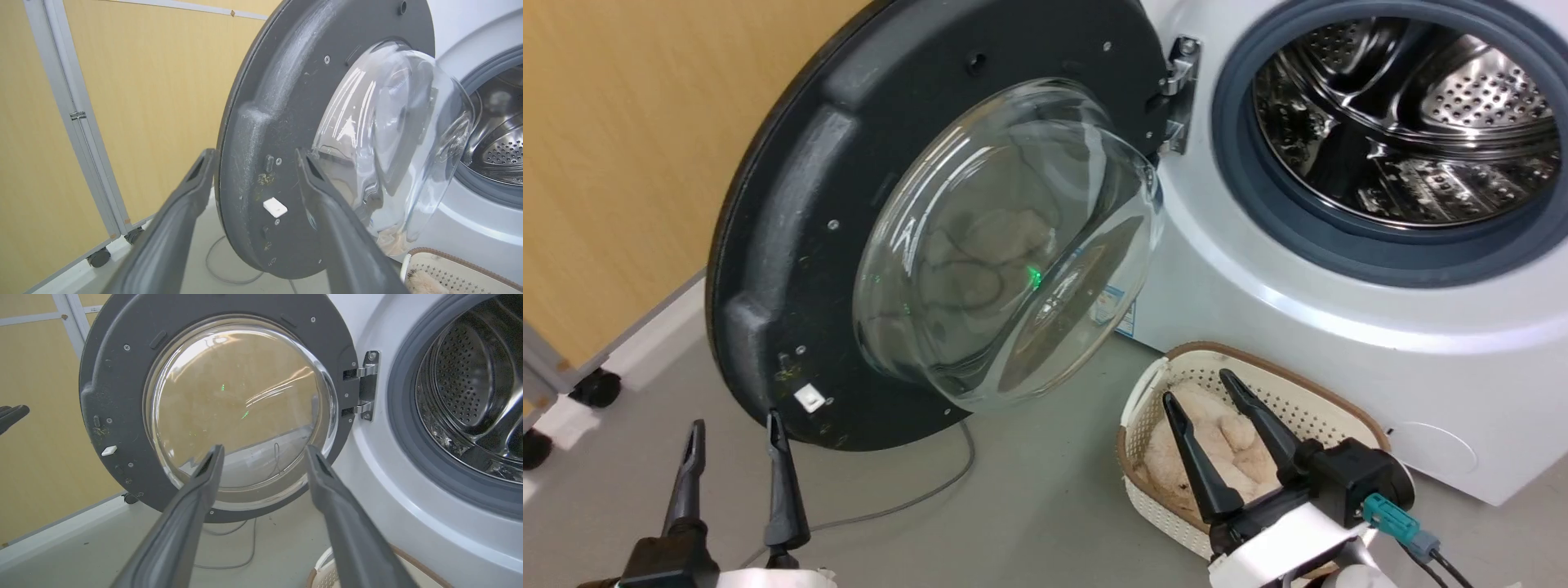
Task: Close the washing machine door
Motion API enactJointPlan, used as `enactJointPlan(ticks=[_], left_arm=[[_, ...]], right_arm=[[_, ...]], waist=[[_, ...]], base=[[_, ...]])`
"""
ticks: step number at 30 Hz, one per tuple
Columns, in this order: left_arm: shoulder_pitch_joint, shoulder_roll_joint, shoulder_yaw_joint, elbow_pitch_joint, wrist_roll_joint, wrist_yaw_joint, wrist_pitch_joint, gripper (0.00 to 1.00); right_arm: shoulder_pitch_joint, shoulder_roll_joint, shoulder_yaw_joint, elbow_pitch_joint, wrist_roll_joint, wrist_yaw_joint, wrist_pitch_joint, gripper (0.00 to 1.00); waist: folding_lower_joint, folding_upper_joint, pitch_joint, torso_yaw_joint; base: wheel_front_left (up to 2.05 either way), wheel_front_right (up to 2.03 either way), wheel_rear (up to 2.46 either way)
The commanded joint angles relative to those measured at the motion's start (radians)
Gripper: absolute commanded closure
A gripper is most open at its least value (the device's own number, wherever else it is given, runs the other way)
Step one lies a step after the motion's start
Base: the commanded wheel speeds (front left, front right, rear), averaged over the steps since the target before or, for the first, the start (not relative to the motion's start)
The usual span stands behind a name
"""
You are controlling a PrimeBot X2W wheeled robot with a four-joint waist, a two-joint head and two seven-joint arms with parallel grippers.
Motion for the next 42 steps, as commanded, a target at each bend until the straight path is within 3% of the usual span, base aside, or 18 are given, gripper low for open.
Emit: enactJointPlan(ticks=[1,19,20,21,28,35,42], left_arm=[[0.015,0.0,0.006,-0.009,-0.012,0.007,-0.012,0.0],[0.028,0.0,0.003,-0.025,-0.016,0.018,-0.029,0.0],[0.027,0.0,0.002,-0.028,-0.018,0.016,-0.029,0.42],[0.024,0.0,0.004,-0.032,-0.028,0.016,-0.029,1.0],[-0.014,0.028,0.068,-0.039,-0.065,-0.043,-0.029,1.0],[-0.158,0.144,0.191,0.041,-0.175,-0.135,-0.026,1.0],[-0.391,0.28,0.262,0.26,-0.339,-0.188,0.07,1.0]], right_arm=[[-0.019,-0.007,0.009,0.006,0.01,0.001,-0.013,0.0],[-0.009,-0.006,0.015,0.008,0.023,0.001,-0.029,0.0],[-0.008,-0.006,0.015,0.008,0.022,0.001,-0.029,0.0],[-0.007,-0.006,0.014,0.008,0.022,0.001,-0.029,0.0],[0.001,-0.009,0.008,0.003,0.015,0.001,-0.029,0.0],[0.021,-0.014,-0.026,-0.017,-0.007,0.001,-0.029,0.0],[0.049,-0.01,-0.07,-0.044,-0.032,0.001,-0.029,0.0]], waist=[[0.0,0.0,0.0,0.008],[0.0,0.0,-0.002,0.04],[0.0,0.0,-0.002,0.04],[0.0,0.0,-0.002,0.04],[0.0,0.0,0.001,0.04],[0.0,0.0,0.028,0.037],[0.0,0.0,0.055,0.035]], base=[[0.0,0.0,0.0],[0.0,0.0,0.0],[0.0,0.0,0.0],[0.0,0.0,0.0],[0.0,0.0,0.0],[0.0,0.0,0.0],[0.0,0.0,0.0]])
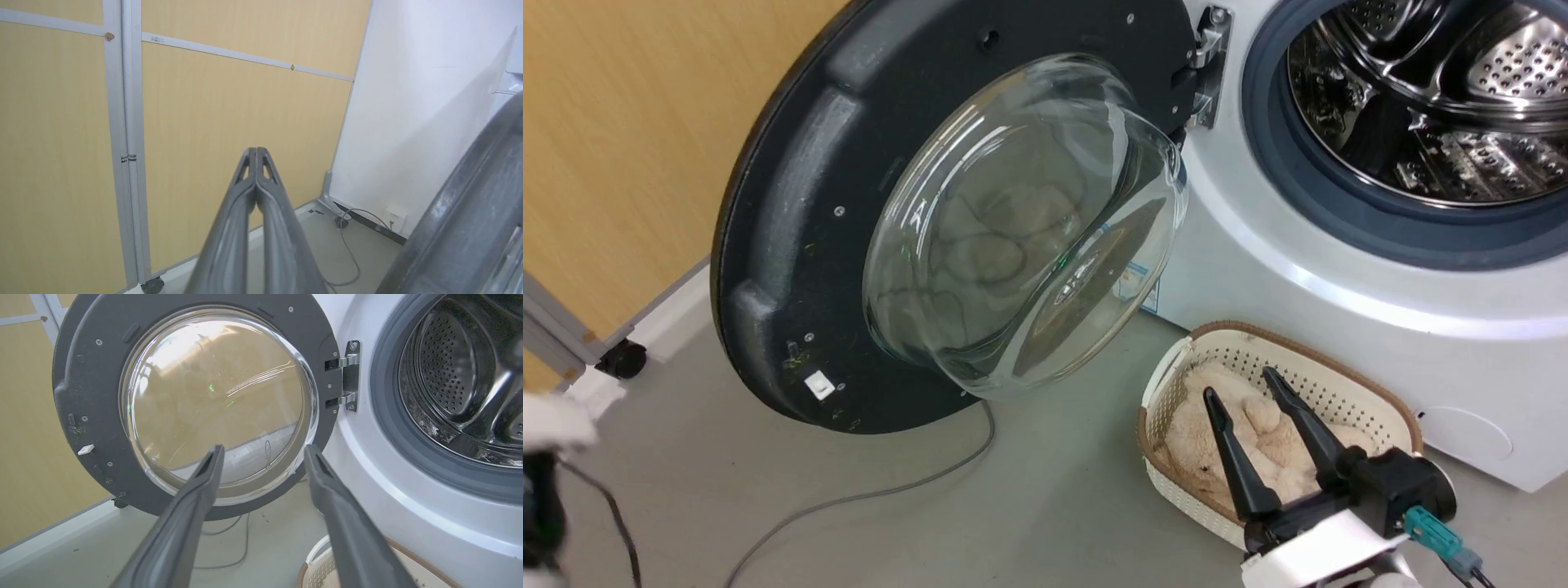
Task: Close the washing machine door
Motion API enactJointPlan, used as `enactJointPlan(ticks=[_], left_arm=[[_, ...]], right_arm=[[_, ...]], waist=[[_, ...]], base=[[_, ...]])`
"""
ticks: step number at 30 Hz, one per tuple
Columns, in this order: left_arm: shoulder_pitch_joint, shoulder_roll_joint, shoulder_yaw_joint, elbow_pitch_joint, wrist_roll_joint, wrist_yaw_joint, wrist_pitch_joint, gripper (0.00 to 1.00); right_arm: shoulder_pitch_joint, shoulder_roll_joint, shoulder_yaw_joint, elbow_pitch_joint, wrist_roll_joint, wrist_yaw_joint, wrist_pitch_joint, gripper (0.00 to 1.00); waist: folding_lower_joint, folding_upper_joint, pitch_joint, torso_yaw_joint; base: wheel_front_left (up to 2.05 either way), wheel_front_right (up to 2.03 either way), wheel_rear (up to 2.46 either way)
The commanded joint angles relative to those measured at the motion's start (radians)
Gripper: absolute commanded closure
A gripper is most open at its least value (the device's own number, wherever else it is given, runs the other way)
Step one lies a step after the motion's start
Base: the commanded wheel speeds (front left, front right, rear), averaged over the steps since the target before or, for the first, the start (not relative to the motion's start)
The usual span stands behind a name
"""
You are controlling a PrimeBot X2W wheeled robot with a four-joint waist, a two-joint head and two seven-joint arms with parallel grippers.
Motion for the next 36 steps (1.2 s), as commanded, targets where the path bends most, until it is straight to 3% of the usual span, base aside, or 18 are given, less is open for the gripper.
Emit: enactJointPlan(ticks=[1,6,11,14,17,26,32,36], left_arm=[[-0.064,0.013,0.018,0.066,-0.066,-0.01,0.033,1.0],[-0.215,0.019,0.121,0.264,-0.336,-0.022,0.186,1.0],[-0.313,-0.005,0.216,0.431,-0.625,-0.011,0.458,1.0],[-0.343,-0.016,0.246,0.473,-0.74,0.01,0.597,1.0],[-0.341,-0.038,0.238,0.481,-0.813,0.026,0.736,1.0],[-0.28,-0.094,0.174,0.428,-0.856,0.027,0.909,1.0],[-0.203,-0.127,0.147,0.318,-0.912,0.034,1.051,1.0],[-0.123,-0.17,0.127,0.202,-0.95,0.068,1.139,1.0]], right_arm=[[0.019,0.001,-0.009,-0.01,-0.012,0.001,-0.005,0.0],[0.025,0.008,-0.016,-0.021,-0.024,0.001,-0.005,0.0],[0.021,0.013,-0.016,-0.021,-0.027,0.001,-0.005,0.0],[0.02,0.014,-0.017,-0.021,-0.028,0.001,-0.005,0.0],[0.022,0.016,-0.016,-0.019,-0.03,0.001,-0.005,0.0],[0.029,0.019,-0.019,-0.014,-0.027,0.001,-0.005,0.0],[0.038,0.023,-0.034,-0.017,-0.016,0.001,-0.005,0.0],[0.053,0.025,-0.046,-0.02,-0.008,0.001,-0.005,0.0]], waist=[[0.0,0.0,0.005,-0.001],[0.0,0.0,0.017,-0.028],[0.0,0.0,0.019,-0.051],[0.0,0.0,0.019,-0.059],[0.0,0.0,0.016,-0.066],[0.0,0.0,0.0,-0.072],[0.0,0.0,-0.026,-0.085],[0.0,0.0,-0.051,-0.094]], base=[[0.0,0.0,0.0],[0.0,0.0,0.0],[0.0,0.0,0.0],[0.0,0.0,0.0],[0.0,0.0,0.0],[0.0,0.0,0.0],[0.0,0.0,0.0],[0.0,0.0,0.0]])
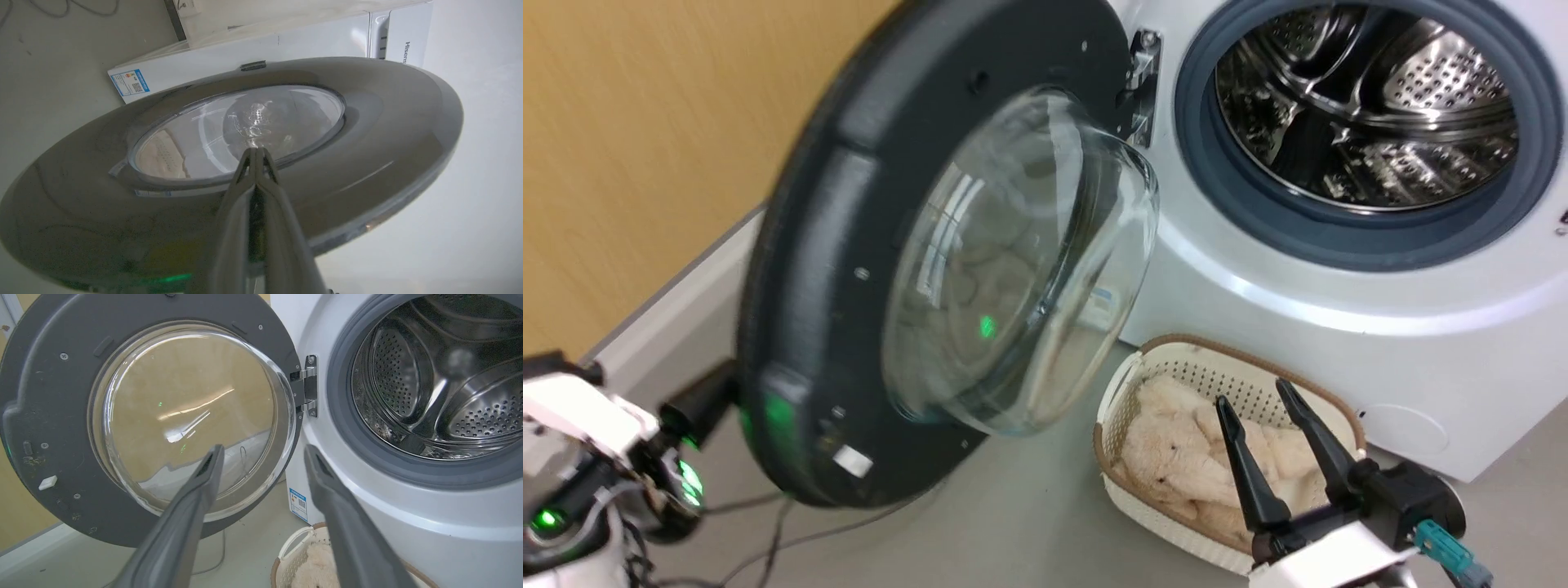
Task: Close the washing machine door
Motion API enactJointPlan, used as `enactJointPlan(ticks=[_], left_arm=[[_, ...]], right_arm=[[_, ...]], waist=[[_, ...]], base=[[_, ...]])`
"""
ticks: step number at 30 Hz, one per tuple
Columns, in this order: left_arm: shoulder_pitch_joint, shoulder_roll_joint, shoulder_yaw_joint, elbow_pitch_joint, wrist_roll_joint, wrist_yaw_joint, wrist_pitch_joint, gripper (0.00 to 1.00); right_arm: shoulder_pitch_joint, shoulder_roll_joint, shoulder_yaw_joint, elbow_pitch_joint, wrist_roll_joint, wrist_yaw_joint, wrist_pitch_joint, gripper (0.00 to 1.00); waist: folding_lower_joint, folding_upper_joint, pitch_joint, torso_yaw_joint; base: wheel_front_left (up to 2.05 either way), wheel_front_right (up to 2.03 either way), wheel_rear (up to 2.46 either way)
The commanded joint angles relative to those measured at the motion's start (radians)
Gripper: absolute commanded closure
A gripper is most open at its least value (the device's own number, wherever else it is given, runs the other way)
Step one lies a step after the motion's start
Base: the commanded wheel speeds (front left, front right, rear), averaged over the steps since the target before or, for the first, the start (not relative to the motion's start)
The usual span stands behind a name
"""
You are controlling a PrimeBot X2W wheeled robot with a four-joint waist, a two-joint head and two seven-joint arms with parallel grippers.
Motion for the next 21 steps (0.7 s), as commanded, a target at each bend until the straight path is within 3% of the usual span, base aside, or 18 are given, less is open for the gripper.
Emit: enactJointPlan(ticks=[1,8,11,17,21], left_arm=[[0.054,-0.032,-0.015,-0.062,-0.021,0.025,0.042,1.0],[0.173,-0.098,-0.061,-0.24,-0.075,0.108,0.124,1.0],[0.2,-0.109,-0.076,-0.28,-0.095,0.124,0.132,1.0],[0.26,-0.125,-0.136,-0.36,-0.196,0.171,0.105,1.0],[0.31,-0.126,-0.226,-0.389,-0.302,0.182,0.046,1.0]], right_arm=[[0.024,0.004,-0.009,-0.004,0.013,0.001,-0.005,0.0],[0.058,0.007,-0.031,-0.012,0.023,0.001,-0.005,0.0],[0.063,0.008,-0.036,-0.014,0.023,0.001,-0.005,0.0],[0.072,0.009,-0.054,-0.019,0.017,0.001,-0.005,0.0],[0.078,0.01,-0.063,-0.02,0.012,0.001,-0.005,0.0]], waist=[[0.0,0.0,-0.02,-0.009],[0.0,0.0,-0.062,-0.043],[0.0,0.0,-0.066,-0.059],[0.0,0.0,-0.065,-0.117],[0.0,0.0,-0.06,-0.168]], base=[[0.0,0.0,0.0],[0.0,0.0,0.0],[0.0,0.0,0.0],[0.0,0.0,0.0],[0.0,0.0,0.0]])
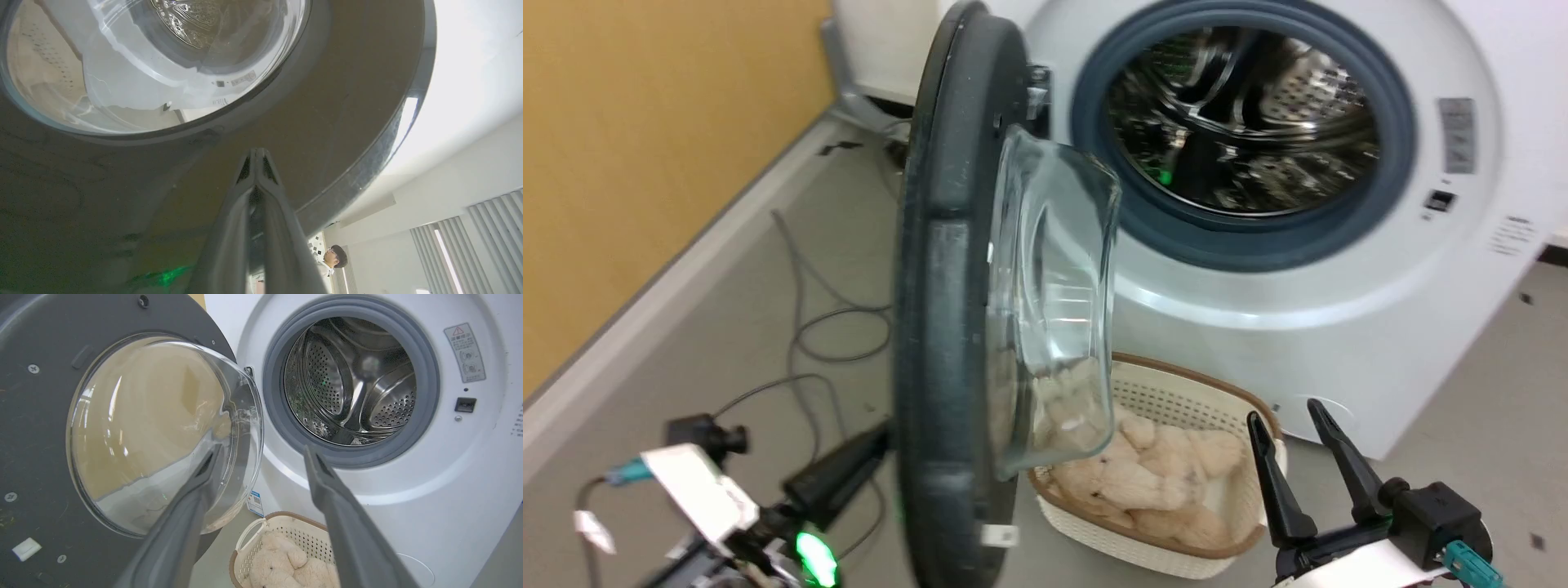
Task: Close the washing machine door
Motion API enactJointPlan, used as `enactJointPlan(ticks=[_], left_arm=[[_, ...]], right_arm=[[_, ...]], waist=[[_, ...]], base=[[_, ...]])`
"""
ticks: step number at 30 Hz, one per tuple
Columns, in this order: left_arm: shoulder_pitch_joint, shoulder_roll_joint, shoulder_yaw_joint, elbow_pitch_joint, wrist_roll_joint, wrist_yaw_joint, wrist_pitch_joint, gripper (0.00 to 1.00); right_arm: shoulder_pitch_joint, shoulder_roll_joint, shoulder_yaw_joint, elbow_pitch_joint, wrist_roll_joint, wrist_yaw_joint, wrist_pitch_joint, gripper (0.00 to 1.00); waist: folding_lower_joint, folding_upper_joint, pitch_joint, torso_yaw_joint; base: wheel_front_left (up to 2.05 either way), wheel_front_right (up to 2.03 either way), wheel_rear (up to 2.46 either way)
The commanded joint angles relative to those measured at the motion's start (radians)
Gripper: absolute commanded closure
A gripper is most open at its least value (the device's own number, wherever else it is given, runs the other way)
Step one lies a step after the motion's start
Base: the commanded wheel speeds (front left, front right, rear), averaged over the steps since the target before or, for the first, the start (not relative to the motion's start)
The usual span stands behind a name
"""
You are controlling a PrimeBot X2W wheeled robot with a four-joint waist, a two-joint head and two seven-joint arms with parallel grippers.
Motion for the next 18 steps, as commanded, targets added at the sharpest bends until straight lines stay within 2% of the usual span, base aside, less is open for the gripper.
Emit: enactJointPlan(ticks=[1,8,18], left_arm=[[0.012,-0.007,-0.012,-0.007,-0.009,0.001,-0.002,1.0],[0.074,-0.007,-0.166,-0.041,-0.106,-0.029,-0.101,1.0],[0.033,-0.007,-0.338,0.028,-0.155,-0.139,-0.316,1.0]], right_arm=[[0.012,0.003,-0.001,-0.004,-0.007,0.001,-0.005,0.0],[0.008,0.003,-0.015,-0.007,-0.016,0.001,-0.005,0.0],[-0.005,0.003,-0.016,-0.014,-0.028,0.001,-0.005,0.0]], waist=[[0.0,0.0,0.006,-0.027],[0.0,0.0,0.028,-0.133],[0.0,0.0,0.078,-0.298]], base=[[0.0,0.0,0.0],[0.0,0.0,0.0],[0.0,0.0,0.0]])
